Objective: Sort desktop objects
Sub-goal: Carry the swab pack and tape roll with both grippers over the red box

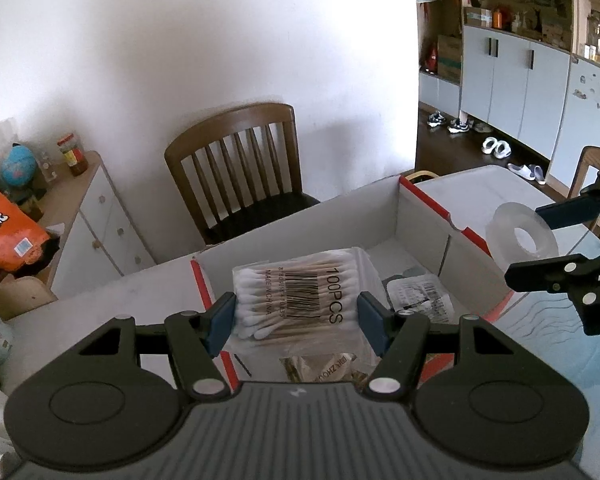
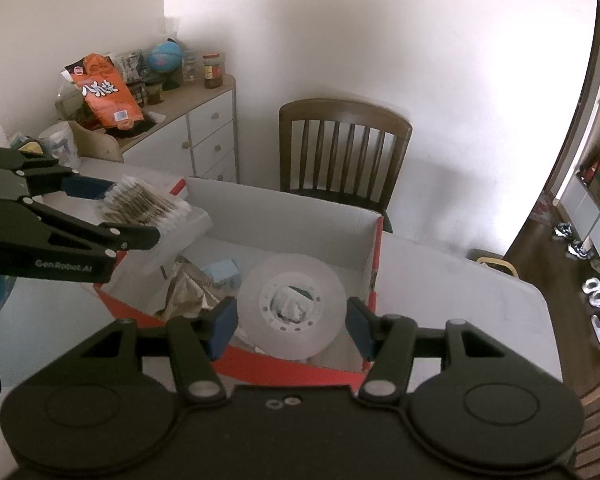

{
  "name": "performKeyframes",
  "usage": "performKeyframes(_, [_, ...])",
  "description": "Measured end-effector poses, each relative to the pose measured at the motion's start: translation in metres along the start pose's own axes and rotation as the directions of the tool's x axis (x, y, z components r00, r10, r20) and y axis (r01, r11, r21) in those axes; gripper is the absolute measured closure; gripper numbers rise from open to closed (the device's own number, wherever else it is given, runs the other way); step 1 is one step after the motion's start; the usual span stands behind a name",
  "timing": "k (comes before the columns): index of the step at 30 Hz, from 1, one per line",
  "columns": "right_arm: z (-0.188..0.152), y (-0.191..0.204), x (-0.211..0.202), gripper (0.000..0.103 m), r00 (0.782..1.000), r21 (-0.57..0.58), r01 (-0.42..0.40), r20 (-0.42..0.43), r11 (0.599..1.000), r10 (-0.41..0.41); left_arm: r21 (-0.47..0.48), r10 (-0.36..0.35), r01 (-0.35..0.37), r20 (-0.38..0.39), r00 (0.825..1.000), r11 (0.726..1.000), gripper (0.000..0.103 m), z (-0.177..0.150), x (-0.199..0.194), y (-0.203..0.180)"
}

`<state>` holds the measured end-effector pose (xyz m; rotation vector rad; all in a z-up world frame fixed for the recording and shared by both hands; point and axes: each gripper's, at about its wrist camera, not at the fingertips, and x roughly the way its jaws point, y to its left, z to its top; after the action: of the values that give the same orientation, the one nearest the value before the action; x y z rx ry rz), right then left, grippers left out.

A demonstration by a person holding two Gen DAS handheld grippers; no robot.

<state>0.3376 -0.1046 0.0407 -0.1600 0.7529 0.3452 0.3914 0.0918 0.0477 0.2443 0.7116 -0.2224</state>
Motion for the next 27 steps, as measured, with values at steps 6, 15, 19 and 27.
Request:
performKeyframes(6, [0.005, 0.002, 0.016, 0.045, 1.000, 0.001, 0.002, -0.012, 1.000, -0.002, -0.005, -0.011, 0.011, -0.018, 1.000, 1.000, 0.038, 0.004, 0.020, 0.004])
performKeyframes(15, [0.015, 0.001, 0.038, 0.045, 1.000, 0.021, 0.007, -0.015, 1.000, -0.007, -0.017, -0.025, 0.024, -0.059, 0.998, 1.000, 0.038, 0.002, 0.047, 0.009])
performKeyframes(19, [0.015, 0.000, 0.049, 0.045, 0.999, 0.032, 0.010, -0.031, 0.999, -0.009, -0.013, -0.027, 0.027, -0.076, 0.997, 1.000, 0.038, -0.001, 0.055, 0.007])
performKeyframes(27, [0.012, 0.000, 0.072, 0.045, 0.997, 0.016, 0.030, -0.067, 0.999, -0.029, -0.007, -0.030, 0.029, -0.117, 0.993, 1.000, 0.038, -0.011, 0.076, 0.004])
